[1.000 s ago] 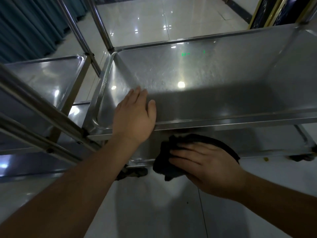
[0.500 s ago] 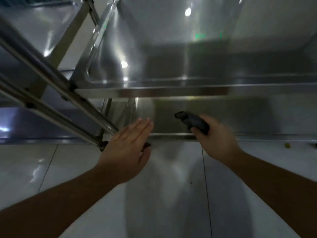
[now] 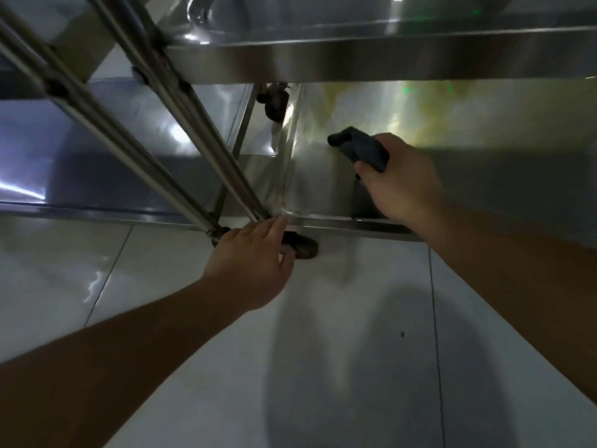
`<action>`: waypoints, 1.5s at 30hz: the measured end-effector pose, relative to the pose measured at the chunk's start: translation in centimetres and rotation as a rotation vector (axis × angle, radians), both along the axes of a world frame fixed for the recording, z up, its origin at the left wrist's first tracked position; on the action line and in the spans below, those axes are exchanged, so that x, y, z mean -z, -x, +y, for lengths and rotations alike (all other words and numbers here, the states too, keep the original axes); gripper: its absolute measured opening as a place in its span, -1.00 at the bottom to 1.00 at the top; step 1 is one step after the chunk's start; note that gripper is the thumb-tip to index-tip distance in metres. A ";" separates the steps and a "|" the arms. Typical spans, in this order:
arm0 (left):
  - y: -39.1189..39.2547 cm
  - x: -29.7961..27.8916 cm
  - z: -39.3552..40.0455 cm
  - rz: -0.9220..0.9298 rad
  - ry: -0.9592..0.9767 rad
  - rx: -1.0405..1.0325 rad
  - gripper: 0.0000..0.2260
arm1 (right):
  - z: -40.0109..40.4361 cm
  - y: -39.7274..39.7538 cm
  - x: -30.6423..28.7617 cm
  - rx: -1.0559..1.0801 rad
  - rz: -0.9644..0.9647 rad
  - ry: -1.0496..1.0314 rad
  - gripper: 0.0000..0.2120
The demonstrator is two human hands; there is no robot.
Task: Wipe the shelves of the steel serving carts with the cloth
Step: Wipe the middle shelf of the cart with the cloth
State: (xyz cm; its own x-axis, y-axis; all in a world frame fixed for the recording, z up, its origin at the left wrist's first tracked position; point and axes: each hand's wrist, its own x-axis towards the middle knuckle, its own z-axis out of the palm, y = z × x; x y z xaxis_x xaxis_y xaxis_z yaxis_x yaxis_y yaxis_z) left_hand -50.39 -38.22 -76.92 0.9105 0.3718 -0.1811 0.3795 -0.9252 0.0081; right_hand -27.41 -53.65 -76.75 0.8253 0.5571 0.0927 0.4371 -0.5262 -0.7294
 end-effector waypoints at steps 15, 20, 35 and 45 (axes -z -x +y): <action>-0.3 1.7 4.4 -0.281 0.381 -0.367 -0.71 | 13.9 1.7 2.4 -0.190 -0.033 0.019 -0.66; -1.5 2.2 6.2 -0.571 0.609 -0.478 -0.66 | 14.1 4.0 5.7 -0.551 -0.097 0.416 -0.46; -6.5 2.6 5.6 -1.012 1.247 -0.542 -0.74 | 5.2 -3.8 6.4 -0.186 -0.157 0.559 -0.38; -6.6 2.8 5.6 -1.050 1.261 -0.460 -0.78 | 12.2 3.1 6.1 -0.621 -0.197 0.426 -0.43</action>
